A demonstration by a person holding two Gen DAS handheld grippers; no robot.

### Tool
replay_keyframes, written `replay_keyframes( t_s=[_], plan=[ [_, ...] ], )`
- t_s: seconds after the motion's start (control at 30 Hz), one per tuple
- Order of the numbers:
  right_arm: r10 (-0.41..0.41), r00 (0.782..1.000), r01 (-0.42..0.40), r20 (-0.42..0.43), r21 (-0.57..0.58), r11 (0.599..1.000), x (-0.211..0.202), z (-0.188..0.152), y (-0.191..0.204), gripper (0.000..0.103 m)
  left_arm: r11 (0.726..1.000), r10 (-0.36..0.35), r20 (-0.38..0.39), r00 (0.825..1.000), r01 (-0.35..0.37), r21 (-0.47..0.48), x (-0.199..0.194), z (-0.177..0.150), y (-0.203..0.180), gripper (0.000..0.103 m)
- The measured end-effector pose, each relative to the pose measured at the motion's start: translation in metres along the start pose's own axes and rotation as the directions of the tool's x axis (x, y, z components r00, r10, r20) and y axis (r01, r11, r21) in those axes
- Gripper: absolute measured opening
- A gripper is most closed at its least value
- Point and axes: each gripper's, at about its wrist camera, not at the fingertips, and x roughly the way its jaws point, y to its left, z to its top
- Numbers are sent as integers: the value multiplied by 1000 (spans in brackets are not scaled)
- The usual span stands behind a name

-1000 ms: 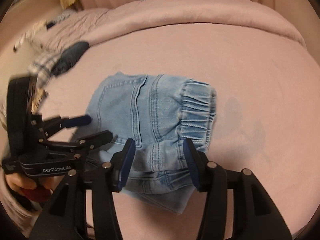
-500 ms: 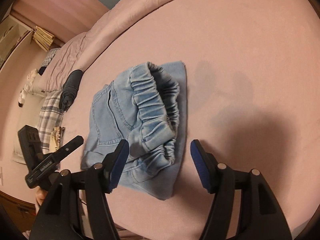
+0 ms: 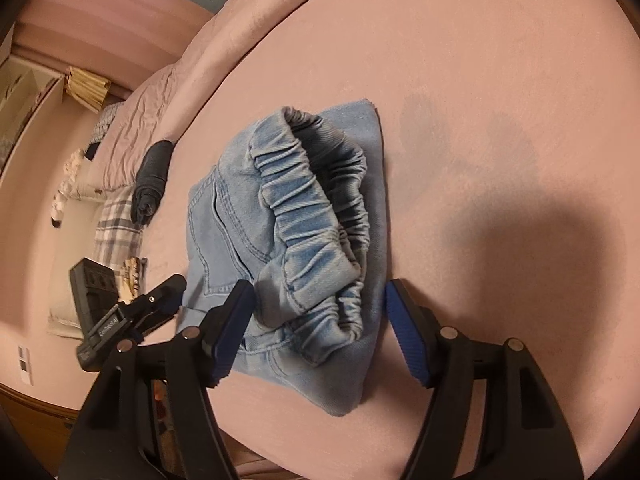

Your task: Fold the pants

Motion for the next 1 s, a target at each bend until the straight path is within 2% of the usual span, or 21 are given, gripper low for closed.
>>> replay_keyframes(
  t_s=[0.1,0.37,0.43,0.57,0.6,0.63,0.67,0.73,0.87,1.0],
  plan=[
    [17,1000,-17,-13,15,1000,5,5,1,76,1000,-21,-11,1000,21,-6,8,7,2,77],
    [0,1000,1,-30,2,1000,23,21,11,88,996,-90,-20,996,90,-18,20,15,5,77],
    [14,999,-14,-34,-4,1000,27,24,12,91,995,-97,-24,995,97,2,22,14,2,77],
    [-1,1000,0,-31,-48,999,33,28,20,92,994,-92,-38,995,94,61,28,14,-8,77],
    [-11,999,9,-30,-62,998,34,28,23,90,994,-88,-36,996,90,63,27,13,-8,75],
    [-27,999,25,-23,-80,996,35,27,26,87,995,-86,-30,996,87,54,26,13,-7,69],
    [-47,999,45,-16,-101,994,35,26,28,81,995,-81,-27,996,82,48,27,14,-6,59],
    [-54,999,53,-4,-108,993,34,26,28,71,997,-61,-26,998,62,55,26,13,-4,49],
    [-37,999,38,14,-88,995,30,26,21,62,997,-36,-13,999,37,61,24,11,-6,45],
    [-57,997,62,46,-115,991,25,24,31,53,993,12,25,1000,-15,118,19,6,-22,38]
  ],
)
